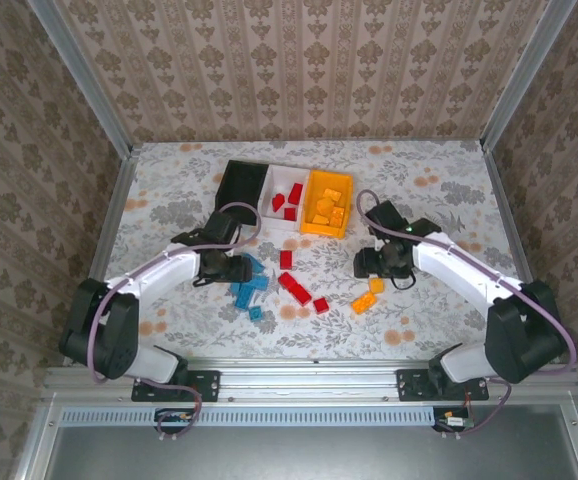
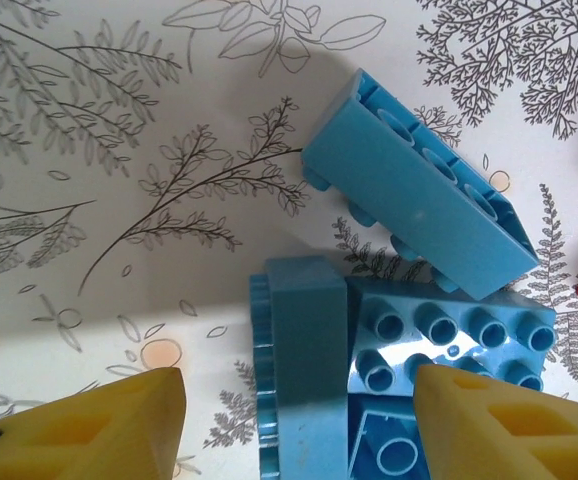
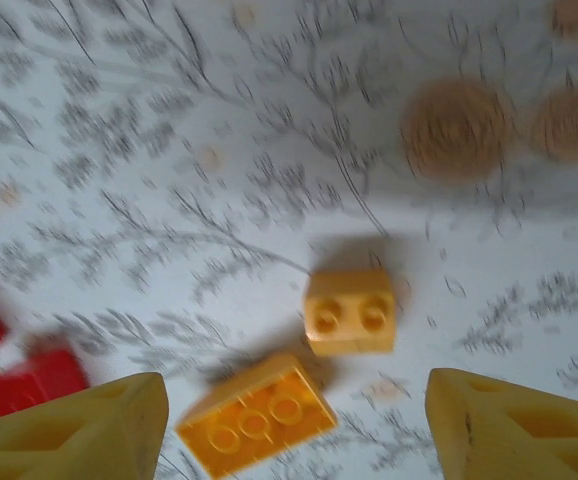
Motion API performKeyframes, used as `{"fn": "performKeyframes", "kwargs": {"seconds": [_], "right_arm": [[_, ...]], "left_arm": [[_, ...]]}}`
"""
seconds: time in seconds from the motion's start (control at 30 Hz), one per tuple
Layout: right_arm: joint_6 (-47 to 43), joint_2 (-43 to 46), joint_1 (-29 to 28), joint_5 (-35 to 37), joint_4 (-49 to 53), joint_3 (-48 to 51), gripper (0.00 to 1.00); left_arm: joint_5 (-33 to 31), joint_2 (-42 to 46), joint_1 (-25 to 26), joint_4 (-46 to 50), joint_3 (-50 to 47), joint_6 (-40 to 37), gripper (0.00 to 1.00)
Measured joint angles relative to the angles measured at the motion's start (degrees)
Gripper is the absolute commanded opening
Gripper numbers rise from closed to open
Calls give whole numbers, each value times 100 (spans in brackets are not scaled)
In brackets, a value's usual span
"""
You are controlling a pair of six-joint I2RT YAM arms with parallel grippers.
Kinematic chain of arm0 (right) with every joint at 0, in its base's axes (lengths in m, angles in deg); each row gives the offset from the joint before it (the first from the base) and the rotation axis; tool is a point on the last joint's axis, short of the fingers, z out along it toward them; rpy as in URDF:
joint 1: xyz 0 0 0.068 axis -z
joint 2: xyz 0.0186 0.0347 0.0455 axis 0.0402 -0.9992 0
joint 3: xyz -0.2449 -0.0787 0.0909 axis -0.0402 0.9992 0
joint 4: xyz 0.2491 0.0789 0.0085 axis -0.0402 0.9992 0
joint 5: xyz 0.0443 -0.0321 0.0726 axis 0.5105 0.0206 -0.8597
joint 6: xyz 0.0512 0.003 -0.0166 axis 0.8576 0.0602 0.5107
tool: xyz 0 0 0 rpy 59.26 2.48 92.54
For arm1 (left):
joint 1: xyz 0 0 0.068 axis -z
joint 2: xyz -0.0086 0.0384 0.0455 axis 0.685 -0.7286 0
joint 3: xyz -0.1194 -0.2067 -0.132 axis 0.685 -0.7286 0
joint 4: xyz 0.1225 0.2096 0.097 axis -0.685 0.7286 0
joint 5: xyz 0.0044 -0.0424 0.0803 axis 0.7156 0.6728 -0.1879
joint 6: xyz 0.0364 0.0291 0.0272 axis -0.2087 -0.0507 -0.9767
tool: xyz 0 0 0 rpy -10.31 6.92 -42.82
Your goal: Sort the legos into containers by color
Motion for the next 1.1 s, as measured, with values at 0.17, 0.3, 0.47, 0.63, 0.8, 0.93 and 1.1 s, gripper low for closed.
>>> {"fn": "performKeyframes", "kwargs": {"seconds": [0.17, 0.3, 0.47, 0.63, 0.8, 0.93, 1.1], "right_arm": [[151, 369, 2, 39, 55, 225, 74], [236, 396, 111, 76, 28, 323, 74], [278, 247, 315, 68, -39, 479, 74], [273, -240, 369, -20, -345, 492, 73], [229, -822, 376, -61, -619, 490, 66], [181, -1128, 387, -83, -754, 452, 58], [103, -1270, 404, -83, -879, 426, 48]], "left_arm": [[85, -267, 0, -149, -15, -4, 49], [186, -369, 0, -249, -15, -4, 43], [260, -374, 0, -299, -15, -9, 34], [264, -374, 0, -317, -17, -31, 30], [258, -345, 0, -308, -22, -28, 30], [240, -181, -44, -199, -61, -33, 29], [201, 269, -120, 0, -79, -72, 30]]}}
